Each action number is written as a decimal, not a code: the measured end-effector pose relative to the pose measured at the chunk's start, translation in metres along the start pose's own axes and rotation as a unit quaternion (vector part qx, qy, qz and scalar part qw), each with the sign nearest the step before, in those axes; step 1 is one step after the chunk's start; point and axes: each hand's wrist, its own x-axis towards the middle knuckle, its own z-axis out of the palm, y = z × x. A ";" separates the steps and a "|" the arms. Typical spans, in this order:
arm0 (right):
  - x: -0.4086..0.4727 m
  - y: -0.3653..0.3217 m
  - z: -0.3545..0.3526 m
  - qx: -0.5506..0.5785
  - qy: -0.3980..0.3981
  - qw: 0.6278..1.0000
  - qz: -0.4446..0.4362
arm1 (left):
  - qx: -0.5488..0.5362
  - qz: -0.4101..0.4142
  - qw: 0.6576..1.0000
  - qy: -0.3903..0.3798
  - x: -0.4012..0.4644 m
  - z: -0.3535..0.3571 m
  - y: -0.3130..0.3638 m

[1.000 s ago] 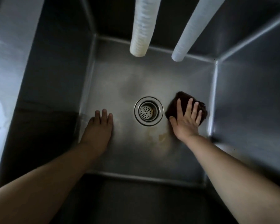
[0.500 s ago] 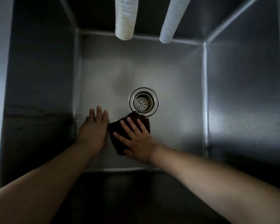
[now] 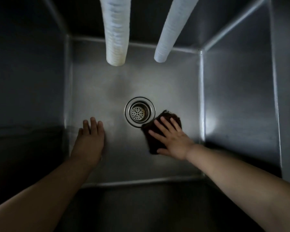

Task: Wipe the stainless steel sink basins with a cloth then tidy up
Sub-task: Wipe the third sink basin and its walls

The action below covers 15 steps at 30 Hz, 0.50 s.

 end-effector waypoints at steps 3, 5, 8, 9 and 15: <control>0.016 0.034 -0.009 0.014 0.014 0.994 0.110 | 0.008 -0.004 1.000 0.000 0.000 0.000 0.000; 0.033 0.056 -0.020 0.027 0.027 0.986 0.160 | 0.008 -0.008 1.000 -0.003 0.001 -0.001 0.001; 0.063 0.084 -0.041 0.061 0.050 0.974 0.213 | 0.007 -0.013 1.000 -0.008 0.000 -0.002 0.003; 0.074 0.093 -0.048 0.071 0.057 0.970 0.227 | 0.007 -0.015 1.000 -0.009 0.000 -0.003 0.003; 0.121 0.149 -0.088 0.110 0.080 0.947 0.289 | 0.004 -0.021 1.000 -0.010 0.003 0.000 0.003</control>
